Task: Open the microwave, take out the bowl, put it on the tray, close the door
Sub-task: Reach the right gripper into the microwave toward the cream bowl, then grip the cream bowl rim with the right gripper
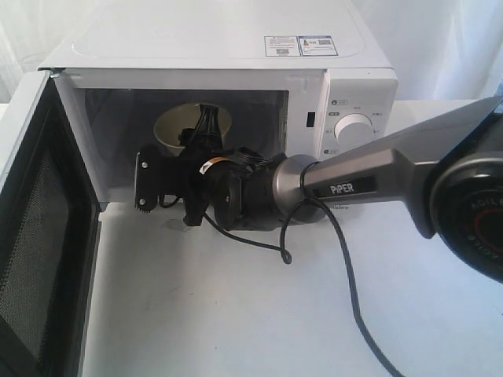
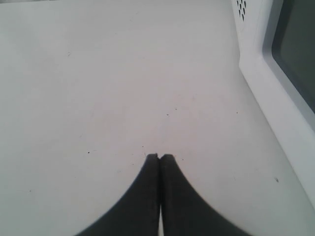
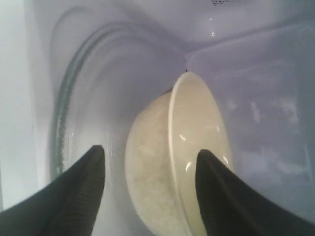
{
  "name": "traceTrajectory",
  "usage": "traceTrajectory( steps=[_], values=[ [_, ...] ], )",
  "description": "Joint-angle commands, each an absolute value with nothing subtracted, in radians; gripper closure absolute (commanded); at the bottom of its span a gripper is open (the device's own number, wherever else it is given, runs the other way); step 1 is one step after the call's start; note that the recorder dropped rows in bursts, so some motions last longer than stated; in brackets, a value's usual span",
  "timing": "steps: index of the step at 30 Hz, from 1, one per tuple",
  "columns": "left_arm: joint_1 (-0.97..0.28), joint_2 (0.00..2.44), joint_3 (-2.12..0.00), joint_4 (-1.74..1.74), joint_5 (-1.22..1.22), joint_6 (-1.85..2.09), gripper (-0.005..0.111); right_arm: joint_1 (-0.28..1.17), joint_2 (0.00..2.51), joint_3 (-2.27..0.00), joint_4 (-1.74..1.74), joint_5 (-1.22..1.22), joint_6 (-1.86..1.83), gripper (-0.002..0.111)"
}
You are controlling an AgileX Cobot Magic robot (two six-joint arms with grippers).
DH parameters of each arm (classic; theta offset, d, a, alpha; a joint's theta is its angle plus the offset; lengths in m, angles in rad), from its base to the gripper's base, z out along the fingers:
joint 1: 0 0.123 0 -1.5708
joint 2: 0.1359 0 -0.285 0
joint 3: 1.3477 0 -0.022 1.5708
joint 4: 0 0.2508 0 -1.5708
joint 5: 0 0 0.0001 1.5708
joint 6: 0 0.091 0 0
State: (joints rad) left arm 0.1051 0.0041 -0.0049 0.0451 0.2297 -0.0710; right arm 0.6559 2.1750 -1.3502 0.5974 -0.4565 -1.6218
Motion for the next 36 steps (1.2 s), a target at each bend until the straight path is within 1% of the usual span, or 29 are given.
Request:
traceTrajectory(
  steps=[1, 29, 34, 36],
  values=[
    [0.106, 0.000, 0.000, 0.037, 0.232, -0.070, 0.107, 0.648, 2.177, -1.383, 0.575, -0.452, -1.611, 0.056],
    [0.106, 0.000, 0.000, 0.037, 0.232, -0.070, 0.107, 0.616, 2.212, -1.409, 0.575, -0.380, -1.609, 0.057],
    [0.106, 0.000, 0.000, 0.037, 0.232, -0.070, 0.107, 0.610, 2.223, -1.420, 0.577, -0.381, -1.609, 0.065],
    [0.106, 0.000, 0.000, 0.037, 0.232, -0.070, 0.107, 0.607, 2.226, -1.423, 0.579, -0.381, -1.609, 0.066]
  ],
)
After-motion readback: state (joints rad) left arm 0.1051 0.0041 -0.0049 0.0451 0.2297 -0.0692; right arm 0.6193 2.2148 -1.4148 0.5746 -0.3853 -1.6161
